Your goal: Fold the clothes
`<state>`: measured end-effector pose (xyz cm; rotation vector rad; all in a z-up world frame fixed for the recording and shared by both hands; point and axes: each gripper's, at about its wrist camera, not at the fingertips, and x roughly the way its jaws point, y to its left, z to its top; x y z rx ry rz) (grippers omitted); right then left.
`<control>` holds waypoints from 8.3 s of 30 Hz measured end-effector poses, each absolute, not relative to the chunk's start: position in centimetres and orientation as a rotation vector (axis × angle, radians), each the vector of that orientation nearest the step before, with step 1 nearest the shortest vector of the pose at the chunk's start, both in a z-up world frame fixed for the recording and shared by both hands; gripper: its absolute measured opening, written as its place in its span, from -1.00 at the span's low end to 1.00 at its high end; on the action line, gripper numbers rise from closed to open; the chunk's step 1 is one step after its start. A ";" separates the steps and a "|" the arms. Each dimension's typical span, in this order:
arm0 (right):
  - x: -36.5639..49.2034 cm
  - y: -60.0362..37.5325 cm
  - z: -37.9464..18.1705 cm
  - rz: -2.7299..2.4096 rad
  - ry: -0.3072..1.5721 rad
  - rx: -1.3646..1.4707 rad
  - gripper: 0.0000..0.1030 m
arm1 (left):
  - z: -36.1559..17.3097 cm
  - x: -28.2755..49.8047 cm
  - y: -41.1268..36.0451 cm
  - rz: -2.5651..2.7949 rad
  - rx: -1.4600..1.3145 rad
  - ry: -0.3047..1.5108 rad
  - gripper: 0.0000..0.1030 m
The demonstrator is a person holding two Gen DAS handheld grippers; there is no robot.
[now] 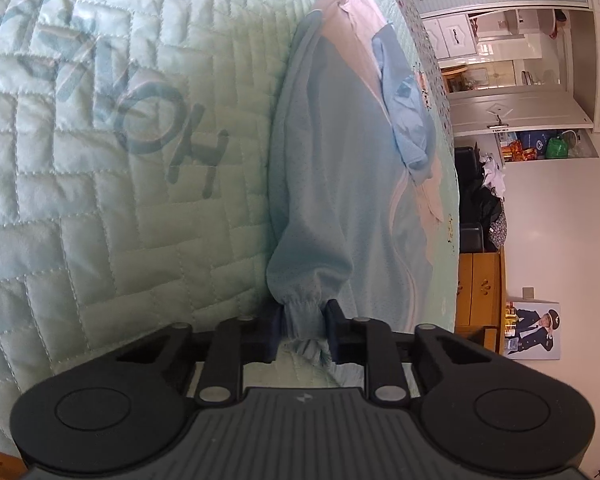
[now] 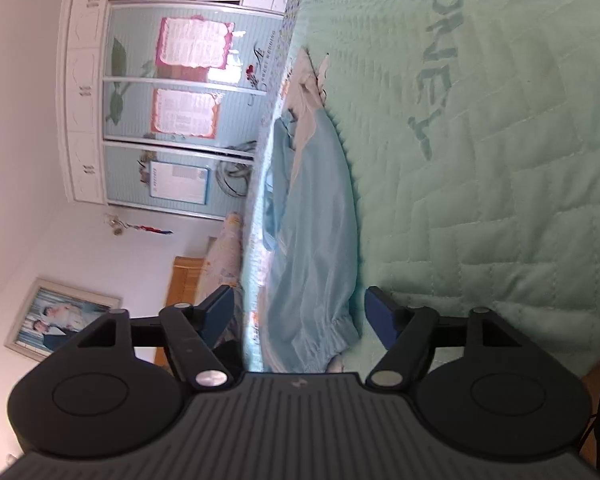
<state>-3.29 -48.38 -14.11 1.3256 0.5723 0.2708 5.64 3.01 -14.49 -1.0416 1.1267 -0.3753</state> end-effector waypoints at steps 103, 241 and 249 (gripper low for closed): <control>35.8 -49.8 -8.3 0.271 0.636 1.171 -0.83 | -6.1 40.4 -0.4 -0.433 -0.774 1.045 -0.11; 24.7 -45.3 -0.3 0.431 0.307 -0.077 -0.90 | -4.9 39.3 -11.6 -0.950 0.297 0.670 -0.75; 26.5 -46.0 -4.2 0.387 0.467 -0.092 -0.19 | -1.5 32.3 -9.9 -0.858 0.337 0.490 -0.68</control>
